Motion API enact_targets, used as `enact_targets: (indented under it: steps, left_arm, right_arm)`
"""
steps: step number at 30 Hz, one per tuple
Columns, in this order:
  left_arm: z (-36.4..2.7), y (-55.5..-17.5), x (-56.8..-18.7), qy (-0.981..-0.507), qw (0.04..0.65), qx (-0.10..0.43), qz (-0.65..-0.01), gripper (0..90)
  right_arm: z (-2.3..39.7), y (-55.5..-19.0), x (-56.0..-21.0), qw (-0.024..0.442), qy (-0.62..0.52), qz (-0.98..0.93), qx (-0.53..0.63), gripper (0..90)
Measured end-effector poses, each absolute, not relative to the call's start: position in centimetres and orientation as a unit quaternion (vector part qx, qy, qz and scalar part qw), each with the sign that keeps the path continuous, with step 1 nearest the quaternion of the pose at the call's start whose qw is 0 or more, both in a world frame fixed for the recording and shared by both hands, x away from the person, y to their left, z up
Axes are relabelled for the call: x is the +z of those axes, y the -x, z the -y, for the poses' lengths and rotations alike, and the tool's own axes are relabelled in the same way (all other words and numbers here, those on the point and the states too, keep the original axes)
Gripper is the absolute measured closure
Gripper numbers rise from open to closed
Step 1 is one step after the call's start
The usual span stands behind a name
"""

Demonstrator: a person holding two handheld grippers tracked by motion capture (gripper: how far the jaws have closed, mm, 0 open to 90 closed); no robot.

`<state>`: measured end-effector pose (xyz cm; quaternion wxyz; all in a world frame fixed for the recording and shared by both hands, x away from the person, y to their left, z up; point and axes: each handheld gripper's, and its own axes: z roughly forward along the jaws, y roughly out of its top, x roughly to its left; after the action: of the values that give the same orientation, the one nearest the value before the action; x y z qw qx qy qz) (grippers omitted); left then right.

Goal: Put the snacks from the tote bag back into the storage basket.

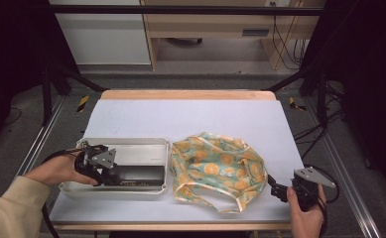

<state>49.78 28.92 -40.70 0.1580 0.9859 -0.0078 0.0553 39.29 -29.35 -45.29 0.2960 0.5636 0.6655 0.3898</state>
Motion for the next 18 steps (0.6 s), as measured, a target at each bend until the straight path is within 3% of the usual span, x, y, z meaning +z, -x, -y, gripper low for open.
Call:
enact_targets:
  steps: [18]
  left_arm:
    - [-29.08,-50.64,-41.63,-0.986,0.157,0.045,0.017,43.0]
  right_arm:
    - [29.19,-39.31,-45.29,0.292,-0.56,-0.669,0.39,6.5]
